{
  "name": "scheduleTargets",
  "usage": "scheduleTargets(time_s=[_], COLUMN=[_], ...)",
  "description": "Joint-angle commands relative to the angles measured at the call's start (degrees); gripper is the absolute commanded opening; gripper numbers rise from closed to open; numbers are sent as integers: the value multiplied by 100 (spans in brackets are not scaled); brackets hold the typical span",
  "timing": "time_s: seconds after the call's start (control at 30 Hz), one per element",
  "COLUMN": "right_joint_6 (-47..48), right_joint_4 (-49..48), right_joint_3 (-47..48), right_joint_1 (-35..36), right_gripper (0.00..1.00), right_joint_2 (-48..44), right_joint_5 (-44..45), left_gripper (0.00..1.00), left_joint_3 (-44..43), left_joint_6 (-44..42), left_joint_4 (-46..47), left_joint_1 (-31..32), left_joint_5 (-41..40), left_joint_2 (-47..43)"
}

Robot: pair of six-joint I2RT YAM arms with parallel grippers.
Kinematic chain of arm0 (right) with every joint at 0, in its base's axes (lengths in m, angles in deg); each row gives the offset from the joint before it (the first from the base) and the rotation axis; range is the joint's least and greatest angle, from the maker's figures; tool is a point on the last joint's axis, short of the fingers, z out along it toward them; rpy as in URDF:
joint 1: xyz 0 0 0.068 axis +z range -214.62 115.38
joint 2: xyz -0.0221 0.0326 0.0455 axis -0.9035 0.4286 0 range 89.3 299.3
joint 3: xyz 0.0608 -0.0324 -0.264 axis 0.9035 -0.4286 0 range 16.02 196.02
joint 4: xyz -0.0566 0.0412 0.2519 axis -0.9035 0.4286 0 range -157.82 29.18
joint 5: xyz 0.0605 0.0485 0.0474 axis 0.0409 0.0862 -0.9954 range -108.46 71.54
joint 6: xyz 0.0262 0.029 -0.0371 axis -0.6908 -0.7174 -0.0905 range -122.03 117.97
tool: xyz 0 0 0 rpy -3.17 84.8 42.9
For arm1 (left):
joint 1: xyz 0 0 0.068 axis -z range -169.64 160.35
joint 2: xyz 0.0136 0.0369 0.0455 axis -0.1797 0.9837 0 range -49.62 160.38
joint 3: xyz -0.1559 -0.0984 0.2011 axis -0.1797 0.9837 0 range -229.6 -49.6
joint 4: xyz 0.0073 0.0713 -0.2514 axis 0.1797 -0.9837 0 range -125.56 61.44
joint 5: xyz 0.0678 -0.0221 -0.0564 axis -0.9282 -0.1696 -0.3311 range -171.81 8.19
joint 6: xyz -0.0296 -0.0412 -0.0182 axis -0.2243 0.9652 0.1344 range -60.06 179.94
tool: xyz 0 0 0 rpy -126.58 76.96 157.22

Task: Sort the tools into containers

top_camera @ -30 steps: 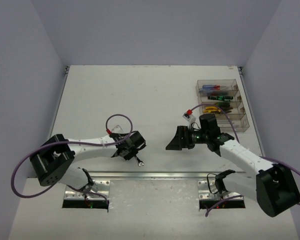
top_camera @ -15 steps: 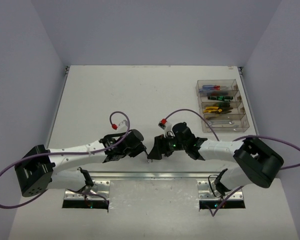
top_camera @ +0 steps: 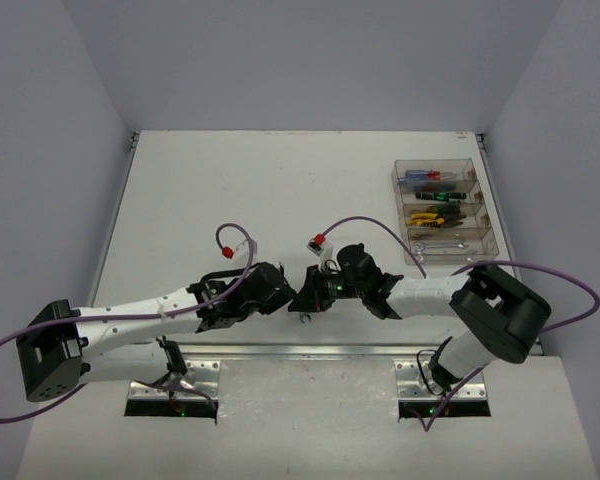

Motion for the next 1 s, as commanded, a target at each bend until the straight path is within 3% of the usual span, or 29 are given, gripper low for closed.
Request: scheduleTargets(time_s=[0.0,0.07,0.13,0.17,0.3,0.43,0.6,0.77,0.97], right_joint_6=[-326,-425,-604,-761,-1391,-1763,-1792,-2751,-3172], right_joint_4=[-715,-441,474,1187,3349,4138,5326,7899,8074], right_joint_3=[68,69,204,330,612,598,1500,3369,3654], right_joint_1=[8,-2,-91,-201,-969,-2364,-3996,-4555,-5063], right_gripper=[0,0,0,0,0,0,0,0,0], right_joint_2=[-104,-262,-588,-795,-1665,-2509,-2340,-1618,-1036], right_joint_5=[208,494,1097,1487,2624,2747,2889,4930,4973], left_gripper=[6,26,84,100,100,100,100,100,100], left_joint_3=[-107,-181,-559,-733,-1996,-2661,-2703,-2439,-2371], left_joint_6=[-140,-314,-523,-565,-598,-1112,-1843,-2322,-2169], left_joint_4=[322,202,-323,-907,-3179,-4276,-4342,-4365,-4550], left_joint_1=[127,127,127,127,127,109,97,73,39], left_joint_5=[-133,-261,-785,-996,-2440,-3192,-3651,-3957,-3704], left_joint_2=[-369,-437,-557,-556,-472,-671,-993,-1066,-1015])
